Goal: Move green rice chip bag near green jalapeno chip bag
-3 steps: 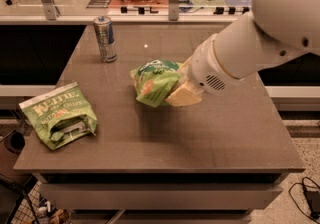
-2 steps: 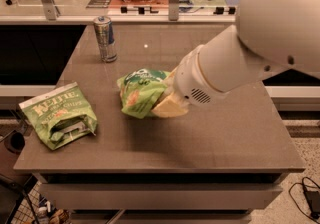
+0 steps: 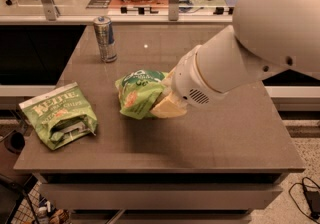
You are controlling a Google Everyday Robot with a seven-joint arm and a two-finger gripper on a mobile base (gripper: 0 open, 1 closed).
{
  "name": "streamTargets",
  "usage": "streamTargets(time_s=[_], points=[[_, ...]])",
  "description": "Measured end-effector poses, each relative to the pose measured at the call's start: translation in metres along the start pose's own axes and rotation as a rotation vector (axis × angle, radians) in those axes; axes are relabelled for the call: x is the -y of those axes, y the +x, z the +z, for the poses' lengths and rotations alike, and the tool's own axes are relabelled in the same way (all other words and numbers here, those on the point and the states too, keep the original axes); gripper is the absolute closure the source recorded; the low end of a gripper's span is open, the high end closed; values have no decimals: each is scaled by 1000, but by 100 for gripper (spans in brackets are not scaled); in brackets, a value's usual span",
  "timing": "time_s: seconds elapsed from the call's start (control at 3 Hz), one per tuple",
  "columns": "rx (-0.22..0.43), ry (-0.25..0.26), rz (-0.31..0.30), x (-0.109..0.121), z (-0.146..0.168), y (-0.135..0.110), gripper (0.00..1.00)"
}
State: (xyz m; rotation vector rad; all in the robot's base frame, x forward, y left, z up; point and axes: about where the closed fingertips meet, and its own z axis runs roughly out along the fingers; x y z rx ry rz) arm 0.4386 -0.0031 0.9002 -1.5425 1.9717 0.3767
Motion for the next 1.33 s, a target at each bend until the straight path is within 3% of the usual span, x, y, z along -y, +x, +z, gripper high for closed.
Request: streamTargets(time_s=[0.67, 1.0, 1.33], points=[[-1, 5, -9, -2, -2, -4, 14], [-1, 7, -13, -3, -3, -6, 0], [-1, 7, -13, -4, -3, -6, 0]])
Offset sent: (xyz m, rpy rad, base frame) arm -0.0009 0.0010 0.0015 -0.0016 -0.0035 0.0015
